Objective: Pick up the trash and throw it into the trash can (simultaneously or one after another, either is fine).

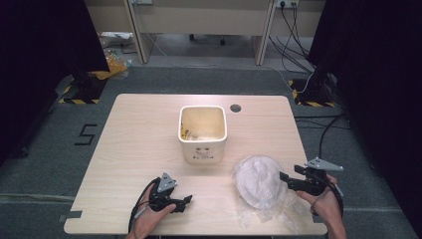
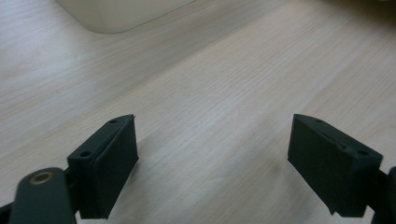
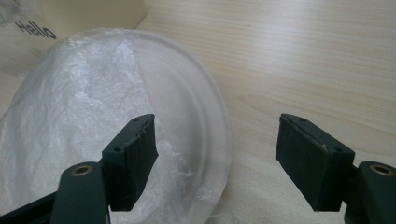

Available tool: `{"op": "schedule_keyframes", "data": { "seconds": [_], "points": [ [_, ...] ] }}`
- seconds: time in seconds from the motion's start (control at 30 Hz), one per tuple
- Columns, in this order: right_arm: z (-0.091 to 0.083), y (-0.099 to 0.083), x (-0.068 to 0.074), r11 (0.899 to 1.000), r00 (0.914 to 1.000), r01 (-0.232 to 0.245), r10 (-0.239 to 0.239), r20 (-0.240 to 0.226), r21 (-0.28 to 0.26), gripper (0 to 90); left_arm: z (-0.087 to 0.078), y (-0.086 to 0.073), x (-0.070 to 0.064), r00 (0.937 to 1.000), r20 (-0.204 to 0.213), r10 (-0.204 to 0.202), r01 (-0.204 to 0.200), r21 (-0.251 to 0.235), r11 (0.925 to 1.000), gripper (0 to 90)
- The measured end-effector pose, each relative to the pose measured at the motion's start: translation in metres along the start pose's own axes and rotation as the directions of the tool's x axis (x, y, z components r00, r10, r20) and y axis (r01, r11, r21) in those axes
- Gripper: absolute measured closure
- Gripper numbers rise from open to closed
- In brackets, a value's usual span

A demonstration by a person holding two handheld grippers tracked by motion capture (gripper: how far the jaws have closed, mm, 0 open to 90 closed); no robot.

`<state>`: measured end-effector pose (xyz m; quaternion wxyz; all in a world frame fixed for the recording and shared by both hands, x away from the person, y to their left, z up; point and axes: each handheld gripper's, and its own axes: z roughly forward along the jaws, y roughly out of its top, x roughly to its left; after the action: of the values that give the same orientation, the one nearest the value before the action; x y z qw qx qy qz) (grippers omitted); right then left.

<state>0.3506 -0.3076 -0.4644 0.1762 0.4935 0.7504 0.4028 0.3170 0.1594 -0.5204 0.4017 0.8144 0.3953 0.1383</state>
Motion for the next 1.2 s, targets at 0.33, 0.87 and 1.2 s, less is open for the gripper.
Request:
{"op": "schedule_keyframes", "data": {
  "seconds": [0.33, 0.87, 1.2],
  "points": [
    [0.017, -0.007, -0.005, 0.999, 0.9989, -0.032, 0.034, -0.034, 0.044, 29.1, 0.008, 0.011, -0.032, 0.9959, 0.073, 0.054, -0.051, -0.037, 0.9980, 15.2],
    [0.041, -0.004, 0.016, 0.995, 0.9809, -0.066, 0.078, -0.178, 0.070, 28.3, 0.019, 0.041, -0.064, 0.9848, 0.137, 0.107, -0.092, -0.108, 0.9899, 15.2],
    [0.049, 0.000, 0.034, 0.996, 0.9751, -0.033, 0.051, -0.216, 0.086, 28.2, 0.026, 0.045, -0.065, 0.9834, 0.147, 0.107, -0.091, -0.109, 0.9899, 15.3]
  ]
}}
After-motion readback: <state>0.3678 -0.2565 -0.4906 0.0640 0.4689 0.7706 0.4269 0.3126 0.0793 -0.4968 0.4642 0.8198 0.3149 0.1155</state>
